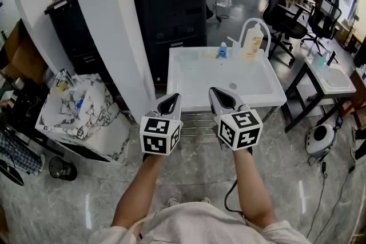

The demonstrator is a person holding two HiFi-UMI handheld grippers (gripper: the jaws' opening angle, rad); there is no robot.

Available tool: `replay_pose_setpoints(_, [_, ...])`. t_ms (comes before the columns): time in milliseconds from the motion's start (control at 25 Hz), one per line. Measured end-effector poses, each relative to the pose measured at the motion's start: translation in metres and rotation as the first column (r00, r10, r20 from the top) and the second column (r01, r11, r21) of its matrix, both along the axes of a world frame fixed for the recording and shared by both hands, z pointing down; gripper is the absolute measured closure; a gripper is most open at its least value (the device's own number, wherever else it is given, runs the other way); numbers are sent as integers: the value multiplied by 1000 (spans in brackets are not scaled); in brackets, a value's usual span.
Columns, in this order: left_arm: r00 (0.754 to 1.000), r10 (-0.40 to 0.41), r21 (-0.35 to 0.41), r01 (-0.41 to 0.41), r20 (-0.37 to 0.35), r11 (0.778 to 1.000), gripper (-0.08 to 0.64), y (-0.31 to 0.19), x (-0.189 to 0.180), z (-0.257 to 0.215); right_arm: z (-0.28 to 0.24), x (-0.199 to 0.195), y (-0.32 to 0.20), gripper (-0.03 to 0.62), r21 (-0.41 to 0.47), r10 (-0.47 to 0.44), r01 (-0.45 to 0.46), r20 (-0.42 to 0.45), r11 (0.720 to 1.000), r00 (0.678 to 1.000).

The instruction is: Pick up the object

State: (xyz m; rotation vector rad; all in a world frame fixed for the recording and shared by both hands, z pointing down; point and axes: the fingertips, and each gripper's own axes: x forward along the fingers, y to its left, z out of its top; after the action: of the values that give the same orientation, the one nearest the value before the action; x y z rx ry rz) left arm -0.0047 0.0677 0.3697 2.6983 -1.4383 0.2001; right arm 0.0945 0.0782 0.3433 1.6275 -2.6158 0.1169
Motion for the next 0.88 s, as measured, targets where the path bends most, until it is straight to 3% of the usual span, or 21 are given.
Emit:
replay_pose_setpoints(440, [1000,-2,-6,2,17,1000,555,-3,26,3,4,26,0,588,-2,4,-4,25,1000,1000])
replay_pose_setpoints(880, [999,-31,-3,31,41,1000,555,-7,52,9,6,49,-8,534,3,-42,42,19,999,999])
